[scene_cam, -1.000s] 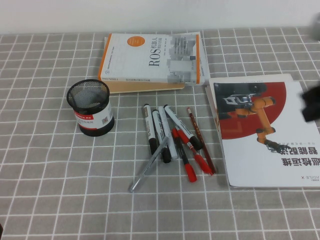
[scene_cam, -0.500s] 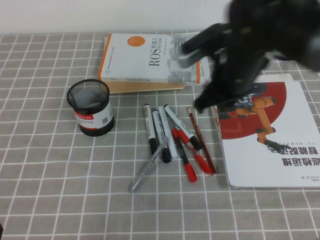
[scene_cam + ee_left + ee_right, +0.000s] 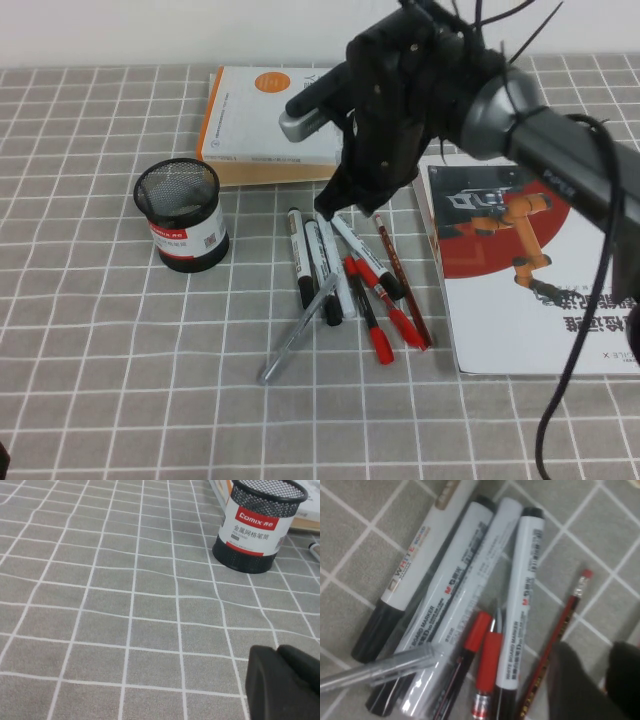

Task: Put the pen into the pen holder
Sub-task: Pick up the pen on the table

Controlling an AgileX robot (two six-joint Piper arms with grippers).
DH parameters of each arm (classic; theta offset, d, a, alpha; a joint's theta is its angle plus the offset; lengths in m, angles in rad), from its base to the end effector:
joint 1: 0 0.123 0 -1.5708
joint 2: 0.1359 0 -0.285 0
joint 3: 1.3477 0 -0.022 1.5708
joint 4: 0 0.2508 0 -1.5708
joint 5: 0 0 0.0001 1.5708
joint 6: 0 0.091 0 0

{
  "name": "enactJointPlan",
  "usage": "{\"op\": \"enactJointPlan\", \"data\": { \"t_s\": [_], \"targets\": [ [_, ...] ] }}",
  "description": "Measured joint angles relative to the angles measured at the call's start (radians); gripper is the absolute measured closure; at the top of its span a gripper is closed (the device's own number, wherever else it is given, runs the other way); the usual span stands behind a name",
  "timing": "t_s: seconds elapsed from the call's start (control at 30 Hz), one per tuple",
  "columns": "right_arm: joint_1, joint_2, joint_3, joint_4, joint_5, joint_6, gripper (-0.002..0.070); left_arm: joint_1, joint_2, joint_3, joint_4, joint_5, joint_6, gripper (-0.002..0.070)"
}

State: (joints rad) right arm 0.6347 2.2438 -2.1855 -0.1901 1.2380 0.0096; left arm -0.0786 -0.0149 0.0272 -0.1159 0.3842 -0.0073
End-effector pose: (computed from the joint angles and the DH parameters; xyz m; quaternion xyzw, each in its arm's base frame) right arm 0.4029 0.2765 0.2654 -0.3148 0.9274 -0.0323 0.1995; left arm 0.0517 -0.0080 0.1705 -0.0018 0.8068 -0.0744 0.5861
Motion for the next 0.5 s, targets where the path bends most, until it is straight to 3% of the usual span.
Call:
{"op": "enactJointPlan", "data": {
  "t_s": [0.17, 0.5],
  "targets": [
    [0.0, 0.047, -0.013, 0.002, 0.0, -0.01, 0.0437, 0.0, 0.0, 0.0, -0.009, 0.0, 0.0, 0.068],
    [0.0, 0.136, -0.016, 0.002, -0.007, -0.01, 0.0418, 0.0, 0.0, 0.0, -0.048, 0.0, 0.0, 0.068]
  ]
}}
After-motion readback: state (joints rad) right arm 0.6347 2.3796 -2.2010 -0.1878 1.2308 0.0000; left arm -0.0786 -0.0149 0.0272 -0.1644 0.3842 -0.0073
